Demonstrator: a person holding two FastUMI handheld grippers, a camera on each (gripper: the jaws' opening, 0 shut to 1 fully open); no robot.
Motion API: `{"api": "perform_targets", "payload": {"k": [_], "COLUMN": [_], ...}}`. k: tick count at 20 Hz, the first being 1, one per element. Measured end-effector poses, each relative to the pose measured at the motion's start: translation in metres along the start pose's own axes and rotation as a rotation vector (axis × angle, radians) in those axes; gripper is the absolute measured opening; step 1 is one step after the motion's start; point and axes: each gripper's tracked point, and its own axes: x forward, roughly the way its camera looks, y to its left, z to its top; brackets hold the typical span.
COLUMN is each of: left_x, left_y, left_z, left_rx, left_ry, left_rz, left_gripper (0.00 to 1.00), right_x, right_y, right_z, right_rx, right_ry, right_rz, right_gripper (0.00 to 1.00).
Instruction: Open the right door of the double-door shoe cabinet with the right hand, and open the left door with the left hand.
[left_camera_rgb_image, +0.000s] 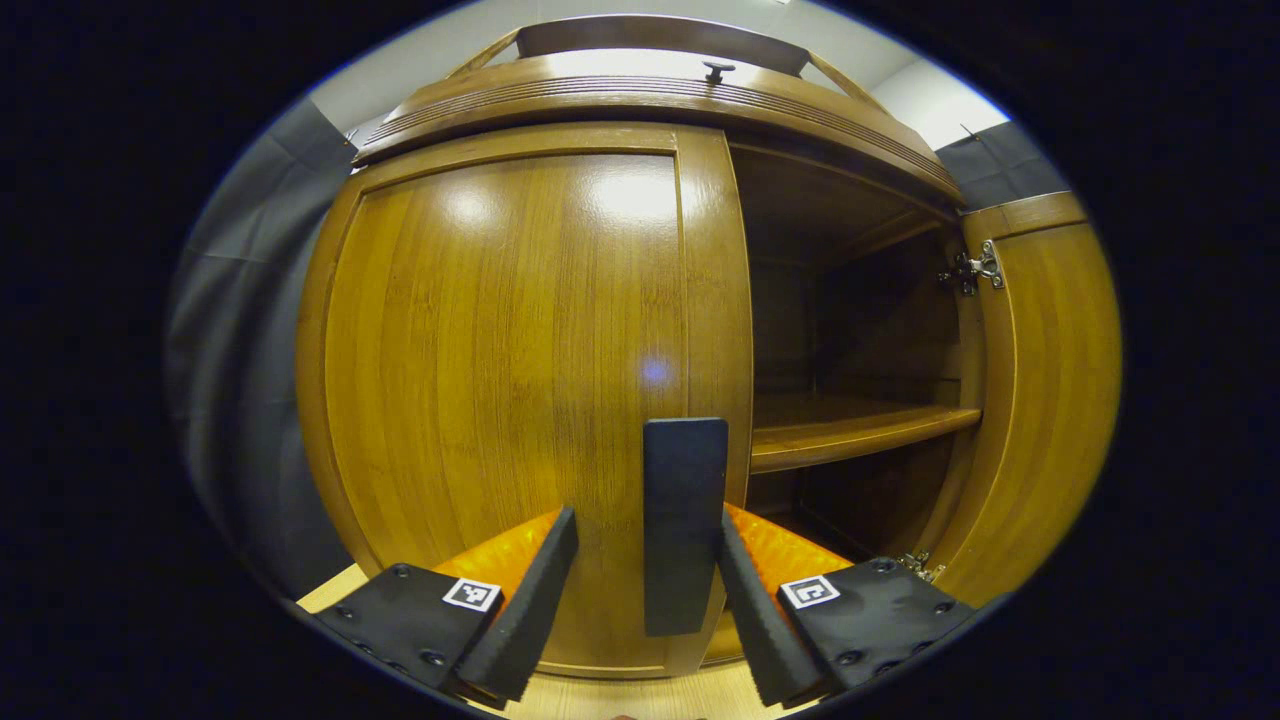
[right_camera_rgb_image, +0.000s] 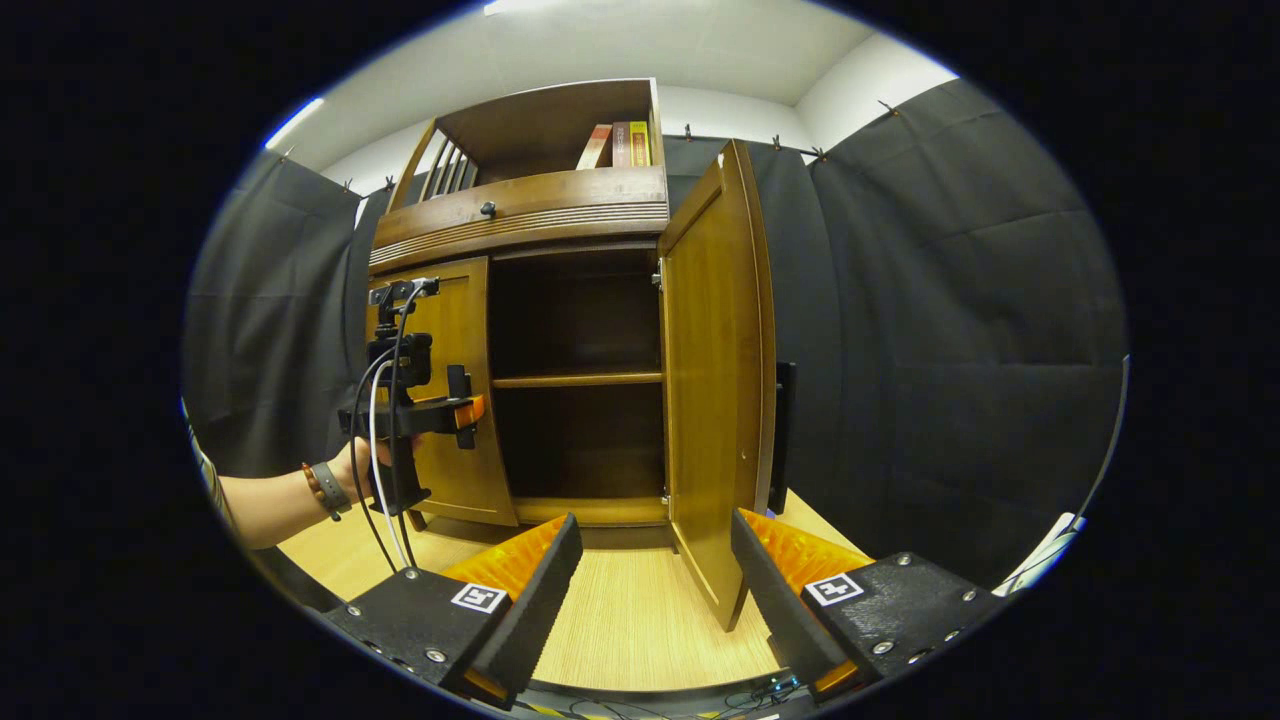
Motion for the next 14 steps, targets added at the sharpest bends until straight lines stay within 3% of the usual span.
{"api": "perform_targets", "payload": {"k": [6, 10, 14], "left_x": [0.011, -0.001, -0.015], "left_y": [-0.018, -0.016, -0.015], "left_z": [-0.001, 0.000, 0.000], "left_rx": [-0.009, -0.020, -0.027], "left_ry": [0.002, 0.000, 0.014], "left_rz": [-0.046, -0.019, -0.033], "left_gripper": [0.41, 0.34, 0.34], "right_x": [-0.001, -0.005, -0.010], "right_y": [0.003, 0.004, 0.006], "right_z": [-0.003, -0.009, -0.014], "right_rx": [-0.015, -0.016, -0.040], "right_ry": [0.007, 0.015, 0.021], "right_rz": [0.002, -0.009, -0.018], "right_gripper": [0.93, 0.93, 0.93]}}
